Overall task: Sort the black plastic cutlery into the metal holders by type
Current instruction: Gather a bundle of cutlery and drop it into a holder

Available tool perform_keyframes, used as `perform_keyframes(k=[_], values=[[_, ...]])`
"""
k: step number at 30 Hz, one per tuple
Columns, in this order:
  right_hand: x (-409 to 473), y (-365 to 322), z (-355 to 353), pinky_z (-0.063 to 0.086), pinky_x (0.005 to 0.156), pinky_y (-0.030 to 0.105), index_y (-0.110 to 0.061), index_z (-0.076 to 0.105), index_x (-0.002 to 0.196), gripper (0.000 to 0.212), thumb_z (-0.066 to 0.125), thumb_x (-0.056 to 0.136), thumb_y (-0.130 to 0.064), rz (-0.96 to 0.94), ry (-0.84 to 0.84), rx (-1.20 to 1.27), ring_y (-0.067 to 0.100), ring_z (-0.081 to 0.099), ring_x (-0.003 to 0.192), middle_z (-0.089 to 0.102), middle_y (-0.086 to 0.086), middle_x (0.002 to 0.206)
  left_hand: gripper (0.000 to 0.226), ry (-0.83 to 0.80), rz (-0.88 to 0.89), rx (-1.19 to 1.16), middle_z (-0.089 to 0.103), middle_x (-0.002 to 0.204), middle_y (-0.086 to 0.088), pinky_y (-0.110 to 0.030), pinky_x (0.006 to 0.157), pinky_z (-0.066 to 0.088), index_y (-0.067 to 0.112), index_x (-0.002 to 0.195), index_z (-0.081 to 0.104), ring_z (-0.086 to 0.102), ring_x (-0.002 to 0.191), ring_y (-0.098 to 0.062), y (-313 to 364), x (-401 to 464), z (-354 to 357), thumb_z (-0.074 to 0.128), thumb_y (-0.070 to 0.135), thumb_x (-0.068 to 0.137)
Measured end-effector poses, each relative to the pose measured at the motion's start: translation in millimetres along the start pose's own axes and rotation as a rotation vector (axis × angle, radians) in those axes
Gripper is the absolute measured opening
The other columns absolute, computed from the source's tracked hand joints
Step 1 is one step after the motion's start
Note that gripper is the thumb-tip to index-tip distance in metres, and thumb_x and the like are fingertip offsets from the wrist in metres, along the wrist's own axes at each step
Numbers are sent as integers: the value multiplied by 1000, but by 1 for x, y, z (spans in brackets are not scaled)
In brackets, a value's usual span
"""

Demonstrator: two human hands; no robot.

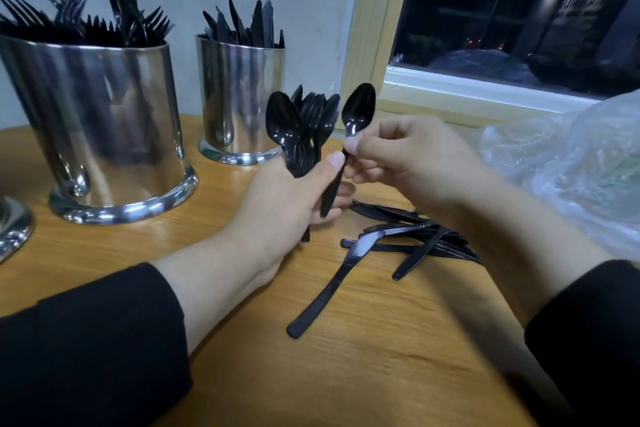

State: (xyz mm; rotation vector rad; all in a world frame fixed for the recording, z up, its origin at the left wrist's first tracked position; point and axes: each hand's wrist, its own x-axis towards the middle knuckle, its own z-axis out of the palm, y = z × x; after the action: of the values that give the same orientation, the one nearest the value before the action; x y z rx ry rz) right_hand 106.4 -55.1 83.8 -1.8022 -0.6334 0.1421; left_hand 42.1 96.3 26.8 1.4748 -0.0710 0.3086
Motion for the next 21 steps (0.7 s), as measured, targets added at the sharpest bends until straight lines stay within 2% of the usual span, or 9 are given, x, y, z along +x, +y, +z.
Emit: perform_keyframes(k=[3,4,6,8,10,11,13,16,21], values=[[1,7,7,52,70,31,-7,71,81,21,69,95,-22,-7,5,27,17,60,67,68,6,71,17,-82,23,47,72,77,-7,-33,62,61,13,94,72,70,67,-21,2,-4,0,64,25,101],[1,11,7,49,68,31,-10,71,81,25,66,97,-29,-16,64,-50,13,59,67,69,3,73,20,-59,39,93,63,67,-5,-34,55,54,14,83,67,61,58,-20,1,-3,-2,65,24,100],[2,24,6,46,68,28,-16,73,89,25,60,100,-36,-18,193,-352,7,59,68,71,0,80,30,12,44,146,46,59,-4,-35,53,42,13,76,51,46,51,-18,-3,2,-6,67,22,99],[3,39,10,46,78,30,-24,71,111,20,58,100,-34,-17,170,-732,11,63,91,71,-2,102,29,103,21,117,42,60,-4,-34,52,39,13,83,44,41,49,-16,-5,6,-8,67,20,99],[3,52,17,44,98,41,-27,59,134,34,55,101,-32,-8,-5,-998,20,55,119,62,-3,128,23,157,-5,72,43,60,-2,-33,50,39,11,92,46,40,49,-15,-6,9,-8,66,19,100],[4,56,21,41,100,47,-27,56,138,37,53,101,-31,-2,-57,-1064,23,51,124,58,-2,132,17,162,-4,50,43,60,-1,-32,49,39,9,97,50,40,49,-15,-7,9,-7,64,18,101],[4,57,28,38,95,49,-24,59,133,33,48,102,-24,-21,-70,-1126,26,49,122,59,0,125,12,148,4,25,43,60,1,-31,48,38,6,104,60,40,50,-16,-9,9,-6,61,18,102],[3,55,36,39,88,47,-20,65,115,26,46,98,-12,-114,-26,-1159,27,52,109,59,0,106,20,137,9,34,43,59,-1,-32,50,38,1,95,61,42,51,-19,-9,8,-5,60,20,101],[4,60,38,43,81,44,-18,71,100,19,52,97,-16,-270,89,-1144,27,56,99,60,-1,96,18,172,46,58,46,61,0,-35,53,40,17,85,62,45,54,-19,-2,5,-3,59,22,102]])
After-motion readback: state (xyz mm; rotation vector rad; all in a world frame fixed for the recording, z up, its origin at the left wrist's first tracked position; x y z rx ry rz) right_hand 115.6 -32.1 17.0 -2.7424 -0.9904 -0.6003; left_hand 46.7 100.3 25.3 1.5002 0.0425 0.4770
